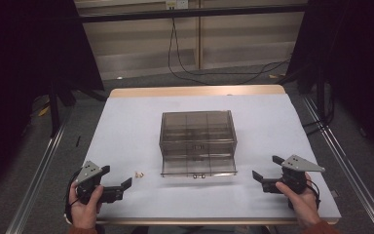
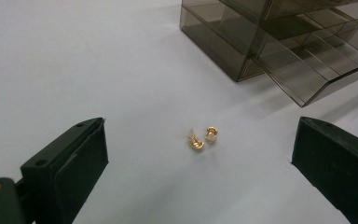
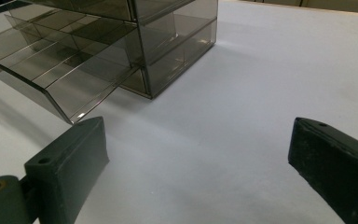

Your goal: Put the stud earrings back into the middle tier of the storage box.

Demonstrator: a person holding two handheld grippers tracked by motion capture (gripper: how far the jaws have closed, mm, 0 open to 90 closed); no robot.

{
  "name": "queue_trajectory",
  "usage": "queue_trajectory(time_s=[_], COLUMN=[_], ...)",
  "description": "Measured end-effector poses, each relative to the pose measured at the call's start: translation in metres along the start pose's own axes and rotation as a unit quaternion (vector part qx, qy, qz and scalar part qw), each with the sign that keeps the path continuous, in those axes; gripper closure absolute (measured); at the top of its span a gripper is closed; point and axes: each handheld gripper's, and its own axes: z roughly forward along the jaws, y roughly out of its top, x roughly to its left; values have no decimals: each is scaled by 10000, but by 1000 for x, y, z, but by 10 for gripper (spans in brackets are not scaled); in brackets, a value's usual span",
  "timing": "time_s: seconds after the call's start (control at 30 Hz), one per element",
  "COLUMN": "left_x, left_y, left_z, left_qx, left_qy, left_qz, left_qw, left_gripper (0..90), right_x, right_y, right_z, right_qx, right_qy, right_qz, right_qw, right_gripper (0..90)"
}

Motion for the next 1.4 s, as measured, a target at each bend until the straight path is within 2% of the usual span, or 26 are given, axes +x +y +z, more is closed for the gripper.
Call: queue_trajectory(time_s=[0.17, 0.47, 0.5, 0.73, 0.77, 0.83, 0.97, 1.0, 1.1, 1.17, 1.2, 1.23, 1.33, 1.4], left_x=[-1, -5, -5, -7, -7, -7, -8, -8, -6, -4, -2, 1, 3, 5], left_y=[0, 4, 6, 14, 17, 18, 26, 26, 30, 33, 34, 36, 37, 38], left_z=[1, 7, 8, 10, 12, 13, 18, 18, 18, 17, 18, 20, 22, 26], left_qx=[42, 206, 286, 386, 524, 534, 798, 798, 935, 1013, 1095, 1184, 1238, 1366], left_qy=[-120, -273, -436, -489, -580, -577, -561, -561, -578, -518, -475, -489, -572, -637], left_qz=[25, 202, 260, 378, 451, 466, 574, 574, 576, 586, 518, 498, 552, 540], left_qw=[9999, 9992, 9983, 9973, 9959, 9958, 9936, 9936, 9923, 9918, 9915, 9905, 9891, 9871], left_gripper=[33, 41, 51, 63, 68, 69, 69, 75, 166, 167, 188, 251, 323, 366], right_x=[0, -1, -1, -1, -1, -1, 0, 0, 0, 0, 0, 0, 1, 1], right_y=[0, 0, 0, 0, 0, 0, 0, 0, 0, 0, 0, 0, 0, 0], right_z=[1, -1, 0, 0, 0, 0, 0, 0, 0, 0, 0, 0, 0, 0], right_qx=[24, -34, -28, -17, -10, 5, -2, -5, -10, -11, -11, -1, 12, 1], right_qy=[77, 156, 147, 147, 140, 158, 147, 159, 156, 157, 141, 141, 161, 187], right_qz=[4, 15, 31, 24, 22, 6, -20, -23, -51, -48, -53, -75, -77, -114], right_qw=[10000, 9999, 9999, 9999, 9999, 9999, 9999, 9999, 9999, 9999, 9999, 9999, 9998, 9998], right_gripper=[21, 10, 10, 11, 12, 13, 17, 17, 18, 18, 18, 19, 20, 20])
